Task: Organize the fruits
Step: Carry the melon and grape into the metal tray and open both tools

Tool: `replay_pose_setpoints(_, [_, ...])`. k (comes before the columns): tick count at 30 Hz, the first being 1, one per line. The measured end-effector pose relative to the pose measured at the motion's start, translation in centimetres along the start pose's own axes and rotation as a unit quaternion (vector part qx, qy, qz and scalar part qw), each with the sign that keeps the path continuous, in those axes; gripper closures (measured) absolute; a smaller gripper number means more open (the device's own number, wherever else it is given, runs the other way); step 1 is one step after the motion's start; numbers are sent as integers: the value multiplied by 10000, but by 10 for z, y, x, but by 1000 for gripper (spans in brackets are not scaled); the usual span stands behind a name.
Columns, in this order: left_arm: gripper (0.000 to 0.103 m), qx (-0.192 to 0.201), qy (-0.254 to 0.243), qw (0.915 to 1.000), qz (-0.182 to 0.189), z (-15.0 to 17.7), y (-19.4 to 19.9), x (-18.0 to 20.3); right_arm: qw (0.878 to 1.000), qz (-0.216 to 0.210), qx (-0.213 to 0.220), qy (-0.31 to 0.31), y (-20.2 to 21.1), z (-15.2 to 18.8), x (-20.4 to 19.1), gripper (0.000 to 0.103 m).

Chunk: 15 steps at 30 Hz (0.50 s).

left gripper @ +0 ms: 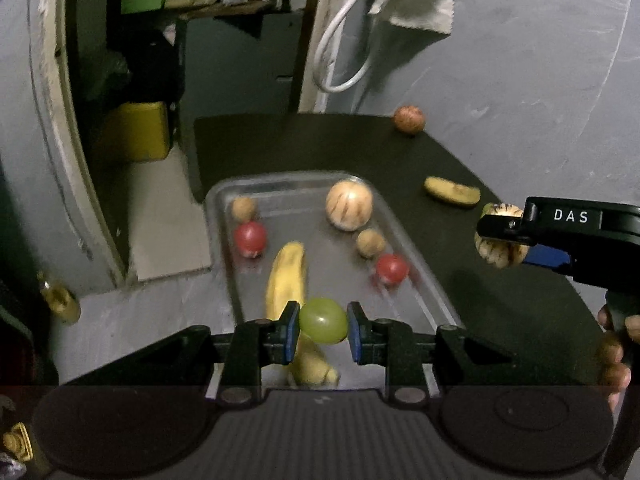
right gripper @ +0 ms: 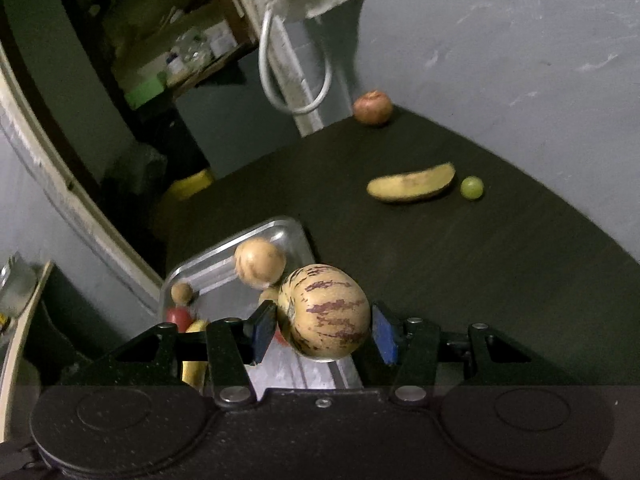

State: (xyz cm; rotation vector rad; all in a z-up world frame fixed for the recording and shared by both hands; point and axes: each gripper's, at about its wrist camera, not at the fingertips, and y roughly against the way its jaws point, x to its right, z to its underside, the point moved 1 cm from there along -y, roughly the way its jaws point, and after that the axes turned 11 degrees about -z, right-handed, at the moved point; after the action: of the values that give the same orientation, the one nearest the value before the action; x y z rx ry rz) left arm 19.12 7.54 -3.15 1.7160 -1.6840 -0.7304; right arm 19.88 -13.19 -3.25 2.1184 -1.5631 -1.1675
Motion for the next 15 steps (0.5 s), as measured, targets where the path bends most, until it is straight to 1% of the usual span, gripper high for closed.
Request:
replay_pose_setpoints(9, [76,-470,96,9988,136,33,-5,-18,9980,-52,-510,382,-11,32,-13,50])
replay_pose_setpoints(15, [76,-575,78,9982,179,42,-7,-19,9949,-94,-834,566,-18,48,-17,50])
